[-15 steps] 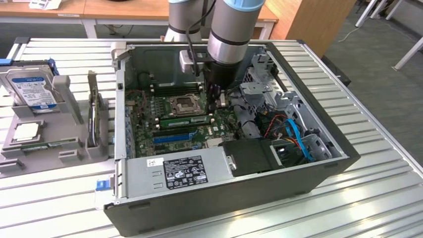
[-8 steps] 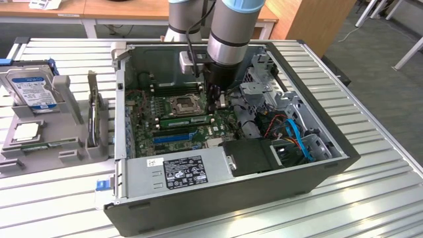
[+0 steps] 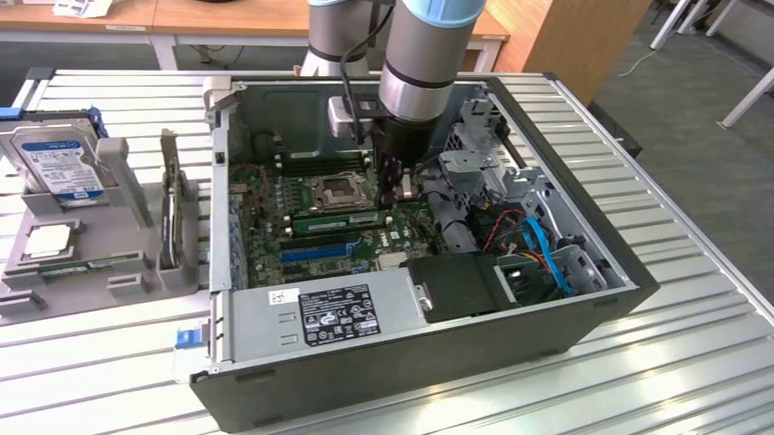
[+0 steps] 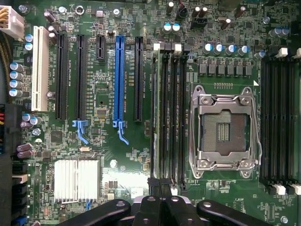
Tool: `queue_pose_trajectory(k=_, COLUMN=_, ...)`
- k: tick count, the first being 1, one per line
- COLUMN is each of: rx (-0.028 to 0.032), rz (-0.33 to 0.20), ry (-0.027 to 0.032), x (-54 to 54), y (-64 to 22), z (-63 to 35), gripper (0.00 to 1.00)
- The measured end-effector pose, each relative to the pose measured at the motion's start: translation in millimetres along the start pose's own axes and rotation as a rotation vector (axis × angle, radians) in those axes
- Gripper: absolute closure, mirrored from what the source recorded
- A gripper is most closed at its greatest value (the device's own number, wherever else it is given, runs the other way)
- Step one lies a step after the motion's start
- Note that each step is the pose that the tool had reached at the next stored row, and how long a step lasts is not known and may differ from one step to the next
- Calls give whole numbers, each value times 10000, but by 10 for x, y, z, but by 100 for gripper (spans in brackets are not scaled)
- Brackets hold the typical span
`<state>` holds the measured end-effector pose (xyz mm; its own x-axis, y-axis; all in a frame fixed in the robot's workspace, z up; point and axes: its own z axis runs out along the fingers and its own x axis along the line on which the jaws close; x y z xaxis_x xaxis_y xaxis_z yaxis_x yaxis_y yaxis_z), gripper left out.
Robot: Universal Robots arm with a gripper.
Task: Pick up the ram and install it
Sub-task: 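Press down the ram until it locks into place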
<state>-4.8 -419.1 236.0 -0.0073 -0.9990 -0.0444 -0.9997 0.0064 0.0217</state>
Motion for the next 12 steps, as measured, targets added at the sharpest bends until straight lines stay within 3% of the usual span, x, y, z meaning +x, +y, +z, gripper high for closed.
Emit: queue_pose_trajectory(k=12, rx=0, rz=0, ry=-1, x=0, y=-14, z=6, gripper=90)
